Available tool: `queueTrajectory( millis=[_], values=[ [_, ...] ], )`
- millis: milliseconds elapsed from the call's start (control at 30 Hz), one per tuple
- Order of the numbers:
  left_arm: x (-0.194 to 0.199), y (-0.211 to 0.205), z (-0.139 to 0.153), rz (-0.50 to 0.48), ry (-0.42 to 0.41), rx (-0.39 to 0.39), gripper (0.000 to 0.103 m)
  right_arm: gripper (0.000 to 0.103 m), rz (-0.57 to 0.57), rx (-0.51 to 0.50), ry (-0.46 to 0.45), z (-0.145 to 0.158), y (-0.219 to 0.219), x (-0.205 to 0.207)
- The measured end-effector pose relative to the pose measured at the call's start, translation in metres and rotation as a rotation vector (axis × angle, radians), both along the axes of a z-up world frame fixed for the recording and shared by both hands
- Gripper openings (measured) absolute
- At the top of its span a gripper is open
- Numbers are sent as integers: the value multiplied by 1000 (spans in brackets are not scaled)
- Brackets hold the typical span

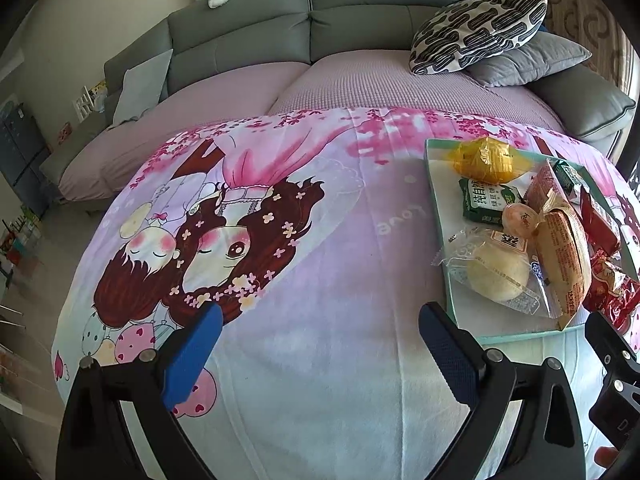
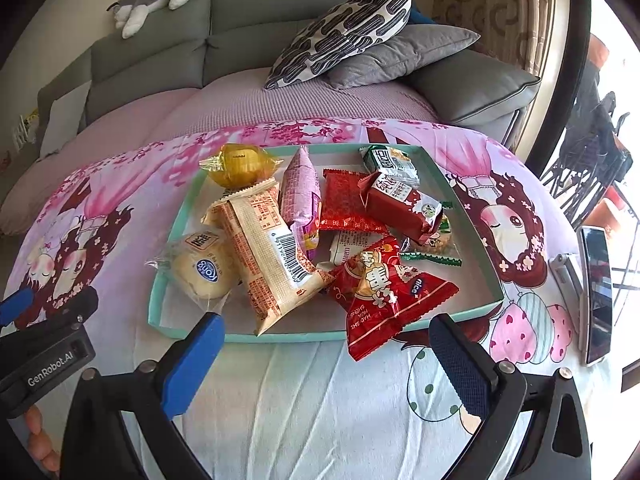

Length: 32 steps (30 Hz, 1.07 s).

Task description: Organize snacks

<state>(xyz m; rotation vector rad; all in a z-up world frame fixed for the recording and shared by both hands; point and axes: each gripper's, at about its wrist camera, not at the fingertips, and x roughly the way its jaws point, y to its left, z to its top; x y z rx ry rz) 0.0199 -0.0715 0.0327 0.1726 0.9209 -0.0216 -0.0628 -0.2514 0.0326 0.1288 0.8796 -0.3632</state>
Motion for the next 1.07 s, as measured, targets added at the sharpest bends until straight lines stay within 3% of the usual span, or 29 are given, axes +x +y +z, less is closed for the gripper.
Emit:
queueTrajectory(
  millis=[833,1067],
  values=[
    [-8,2,12,-1,-24,17,99,103,-3,7,-3,9,1,-6],
    [-5,8,12,10,-5,-18,99,103,-6,8,-11,12,2,-8]
  ],
)
